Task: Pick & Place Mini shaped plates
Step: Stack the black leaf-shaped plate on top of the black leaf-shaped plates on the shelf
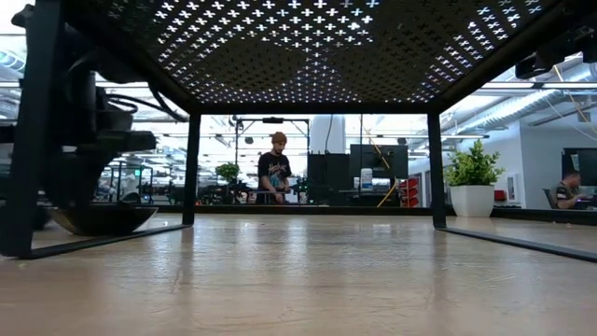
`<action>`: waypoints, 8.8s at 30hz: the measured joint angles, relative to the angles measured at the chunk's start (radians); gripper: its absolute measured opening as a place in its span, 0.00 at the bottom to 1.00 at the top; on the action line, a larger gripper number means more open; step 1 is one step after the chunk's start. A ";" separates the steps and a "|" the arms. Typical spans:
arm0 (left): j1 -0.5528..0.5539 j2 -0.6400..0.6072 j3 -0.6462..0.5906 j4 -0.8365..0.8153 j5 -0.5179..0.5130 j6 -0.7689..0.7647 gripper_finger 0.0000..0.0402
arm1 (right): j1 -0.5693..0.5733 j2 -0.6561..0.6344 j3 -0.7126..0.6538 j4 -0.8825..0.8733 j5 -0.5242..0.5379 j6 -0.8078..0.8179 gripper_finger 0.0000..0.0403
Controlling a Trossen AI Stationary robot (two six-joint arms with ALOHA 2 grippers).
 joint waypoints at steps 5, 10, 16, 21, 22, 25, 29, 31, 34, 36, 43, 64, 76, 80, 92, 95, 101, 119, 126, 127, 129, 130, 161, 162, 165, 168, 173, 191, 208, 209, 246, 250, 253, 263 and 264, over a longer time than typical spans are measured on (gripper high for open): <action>0.040 0.000 0.000 -0.001 -0.098 0.082 0.28 | 0.000 0.000 0.000 0.000 0.000 0.000 0.41; 0.077 0.000 0.000 -0.011 -0.080 0.184 0.28 | 0.000 0.000 0.000 0.000 0.000 0.000 0.41; 0.105 -0.027 0.000 -0.059 -0.091 0.295 0.28 | 0.000 0.000 0.000 0.000 0.000 0.000 0.41; 0.140 -0.087 0.000 -0.073 -0.111 0.354 0.28 | 0.000 0.000 0.000 0.000 0.000 0.000 0.41; 0.144 -0.101 0.000 -0.078 -0.100 0.357 0.28 | 0.000 0.000 0.000 0.000 0.000 0.000 0.41; 0.140 -0.143 0.000 -0.128 -0.049 0.328 0.27 | 0.000 0.000 0.000 0.000 0.000 0.000 0.41; 0.087 -0.180 0.000 -0.203 0.037 0.228 0.22 | 0.000 0.000 0.000 0.000 0.000 0.000 0.41; 0.052 -0.183 0.000 -0.209 0.067 0.170 0.16 | 0.000 0.000 0.000 0.000 0.000 0.000 0.41; 0.000 -0.172 0.000 -0.178 0.075 0.091 0.03 | 0.000 0.000 0.000 0.000 0.000 0.000 0.41; -0.022 -0.158 0.000 -0.162 0.068 0.045 0.02 | 0.000 0.000 0.000 0.000 0.000 0.000 0.41; -0.040 -0.084 0.000 -0.162 0.063 -0.036 0.01 | 0.000 0.000 0.000 0.000 0.000 0.000 0.41; 0.038 0.066 -0.001 -0.137 -0.176 -0.016 0.04 | 0.000 0.000 0.000 0.000 0.000 0.000 0.41; 0.213 0.063 -0.001 -0.139 -0.474 0.217 0.04 | 0.000 0.000 0.000 0.000 0.000 0.000 0.41; 0.267 -0.007 -0.001 -0.170 -0.302 0.339 0.04 | 0.000 0.000 0.000 0.000 0.000 0.000 0.41; 0.143 -0.148 -0.009 -0.118 0.067 0.263 0.01 | 0.000 0.000 0.000 0.000 0.000 0.000 0.41; 0.123 -0.142 -0.048 -0.072 0.067 0.211 0.01 | 0.000 0.000 0.000 0.000 0.000 0.000 0.41; 0.118 -0.143 -0.147 0.099 0.045 0.170 0.01 | 0.000 0.000 0.000 0.001 0.000 0.000 0.41; 0.320 -0.143 -0.160 0.111 -0.456 0.324 0.04 | 0.000 0.000 0.000 0.000 0.000 0.000 0.41; 0.469 -0.165 -0.150 0.133 -0.538 0.549 0.07 | 0.000 0.000 0.000 0.000 0.000 0.000 0.41; 0.488 -0.179 -0.144 0.134 -0.485 0.611 0.07 | 0.000 0.000 0.000 0.000 0.000 0.000 0.41; 0.523 -0.213 -0.134 0.137 -0.344 0.718 0.07 | 0.000 0.000 0.000 0.000 0.000 0.000 0.41; 0.541 -0.231 -0.131 0.138 -0.274 0.763 0.07 | 0.000 0.000 0.000 0.000 0.000 0.000 0.41; 0.836 -0.341 -0.217 0.106 0.273 1.252 0.39 | 0.000 0.000 0.000 0.000 0.000 0.000 0.41; 0.836 -0.341 -0.217 0.109 0.273 1.252 0.37 | 0.000 0.000 0.000 0.000 0.000 0.000 0.41; 0.836 -0.341 -0.217 0.127 0.277 1.232 0.31 | 0.000 0.000 0.000 0.000 0.000 0.000 0.41; 0.836 -0.341 -0.217 0.130 0.277 1.211 0.24 | 0.000 0.000 0.000 0.000 0.000 0.000 0.41; 0.836 -0.341 -0.217 0.129 0.277 1.184 0.12 | 0.000 0.000 0.000 0.000 0.000 0.000 0.41; 0.836 -0.343 -0.131 0.148 0.164 1.195 0.01 | 0.000 0.000 0.000 0.000 0.000 0.000 0.41; 0.787 -0.344 0.327 0.176 0.206 1.439 0.01 | 0.000 0.000 0.000 0.000 0.000 0.000 0.41; 0.772 -0.344 0.348 0.192 0.244 1.454 0.01 | 0.000 0.000 0.000 0.000 0.000 0.000 0.41; 0.311 0.055 0.784 0.042 0.297 1.654 0.03 | 0.000 0.000 0.000 0.000 0.000 0.000 0.41; 0.310 0.055 0.765 0.043 0.297 1.640 0.03 | 0.000 0.000 0.000 0.000 0.000 0.000 0.41; 0.310 0.055 0.751 0.042 0.296 1.611 0.01 | 0.000 0.000 0.000 0.000 0.000 0.000 0.41; 0.310 0.055 0.748 0.043 0.295 1.583 0.09 | 0.000 0.000 0.000 0.000 0.000 0.000 0.41; 0.310 0.055 0.748 0.043 0.295 1.583 0.09 | 0.000 0.000 0.000 0.000 0.000 0.000 0.41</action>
